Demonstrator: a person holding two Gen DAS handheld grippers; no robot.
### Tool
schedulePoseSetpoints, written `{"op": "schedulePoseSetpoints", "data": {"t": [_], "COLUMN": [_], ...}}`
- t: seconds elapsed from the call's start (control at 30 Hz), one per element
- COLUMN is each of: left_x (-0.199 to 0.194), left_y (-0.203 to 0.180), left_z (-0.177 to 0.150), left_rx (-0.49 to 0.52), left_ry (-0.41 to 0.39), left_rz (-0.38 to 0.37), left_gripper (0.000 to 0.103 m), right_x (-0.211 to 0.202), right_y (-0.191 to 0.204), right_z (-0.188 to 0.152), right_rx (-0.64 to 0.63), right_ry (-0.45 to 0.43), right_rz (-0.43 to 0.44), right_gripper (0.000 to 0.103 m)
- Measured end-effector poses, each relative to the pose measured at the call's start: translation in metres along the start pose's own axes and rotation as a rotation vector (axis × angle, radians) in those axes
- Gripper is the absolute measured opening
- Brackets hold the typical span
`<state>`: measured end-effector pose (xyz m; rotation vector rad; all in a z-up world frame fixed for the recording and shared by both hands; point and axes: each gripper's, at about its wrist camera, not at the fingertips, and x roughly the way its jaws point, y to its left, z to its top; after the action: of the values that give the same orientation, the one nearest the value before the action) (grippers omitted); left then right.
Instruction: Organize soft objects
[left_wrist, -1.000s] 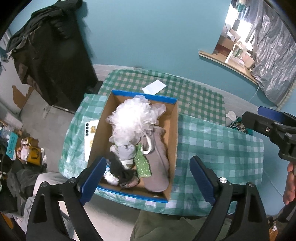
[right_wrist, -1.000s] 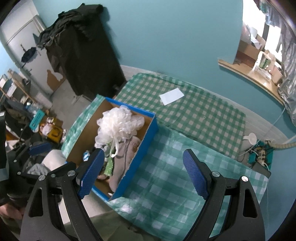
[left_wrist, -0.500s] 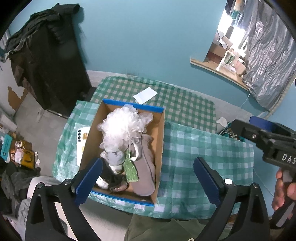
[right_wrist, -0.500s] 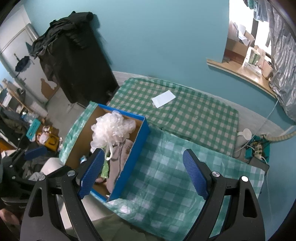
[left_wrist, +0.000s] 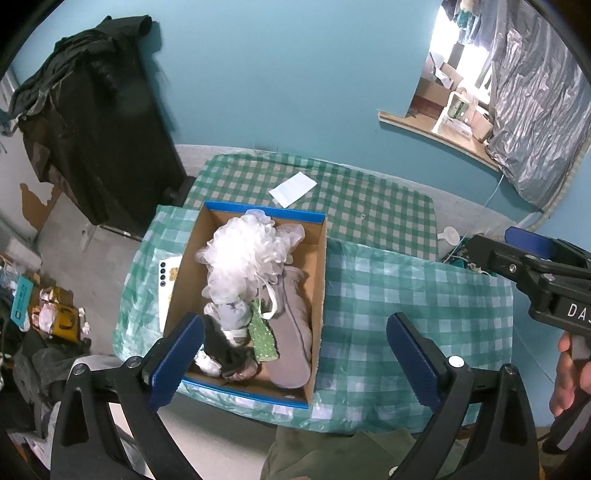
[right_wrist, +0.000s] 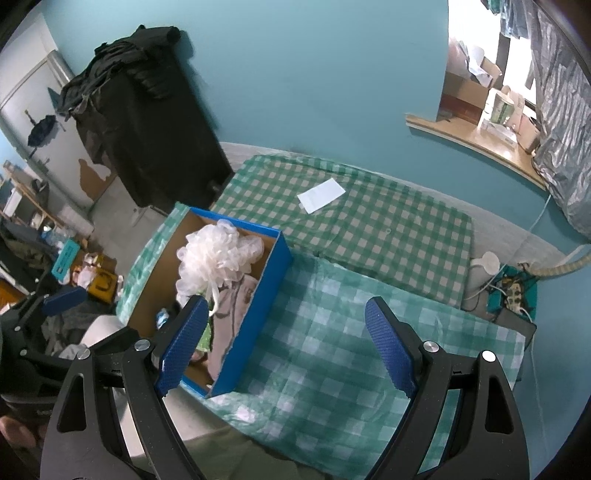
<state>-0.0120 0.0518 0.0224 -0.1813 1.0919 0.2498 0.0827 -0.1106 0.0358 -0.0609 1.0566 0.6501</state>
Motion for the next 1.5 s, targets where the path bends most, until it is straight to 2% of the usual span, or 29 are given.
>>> {"op": "schedulePoseSetpoints", "data": {"t": [0.6,1.5], "left_x": [-0.002,0.004], "left_y": [-0.008,-0.009], "left_z": [0.000,-0.003], "left_rx": [0.001,-0.026], "left_ry": [-0.007,0.030], "left_rz": [0.011,0.025], "left_gripper": [0.100,0.100], "right_x": [-0.005,-0.009], "right_y": [-0.011,-0.011], "right_z": [0.000,-0.003], "right_rx": [0.007,0.009], "right_ry": [0.000,0.003], "right_rz": [-0.001,-0.001], "right_gripper": [0.087,0.087]}}
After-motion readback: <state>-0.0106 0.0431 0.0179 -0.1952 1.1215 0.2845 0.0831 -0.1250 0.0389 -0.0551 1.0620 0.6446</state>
